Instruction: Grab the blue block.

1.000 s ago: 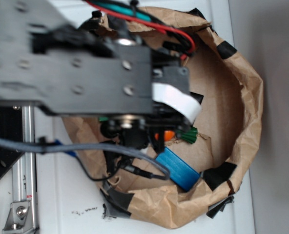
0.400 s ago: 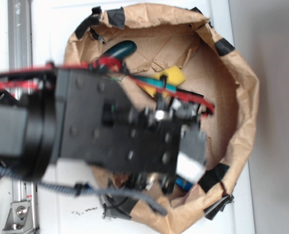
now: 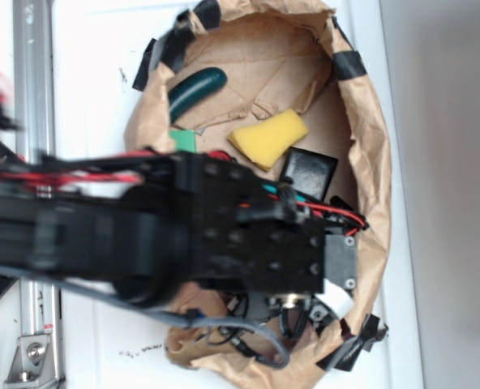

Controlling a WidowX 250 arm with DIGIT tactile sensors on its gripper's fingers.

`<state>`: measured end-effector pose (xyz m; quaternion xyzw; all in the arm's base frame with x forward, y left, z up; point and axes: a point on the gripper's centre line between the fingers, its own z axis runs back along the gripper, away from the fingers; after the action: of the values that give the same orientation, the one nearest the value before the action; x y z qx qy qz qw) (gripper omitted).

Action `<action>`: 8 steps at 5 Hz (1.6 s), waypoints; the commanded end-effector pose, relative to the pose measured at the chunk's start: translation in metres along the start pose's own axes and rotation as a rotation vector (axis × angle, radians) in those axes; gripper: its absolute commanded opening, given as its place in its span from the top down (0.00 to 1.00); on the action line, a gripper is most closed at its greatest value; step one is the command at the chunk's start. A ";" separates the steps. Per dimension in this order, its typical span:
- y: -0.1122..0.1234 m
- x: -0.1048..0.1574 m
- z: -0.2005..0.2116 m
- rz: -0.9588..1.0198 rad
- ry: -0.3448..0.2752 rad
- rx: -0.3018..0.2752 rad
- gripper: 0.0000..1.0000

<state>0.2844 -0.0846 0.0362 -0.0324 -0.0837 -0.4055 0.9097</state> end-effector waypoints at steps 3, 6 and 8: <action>0.002 0.011 -0.014 -0.008 0.036 0.036 1.00; 0.040 -0.045 0.119 0.605 0.006 0.133 1.00; 0.019 -0.041 0.172 0.666 0.021 0.034 1.00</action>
<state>0.2529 -0.0074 0.1764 -0.0405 -0.0275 -0.0762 0.9959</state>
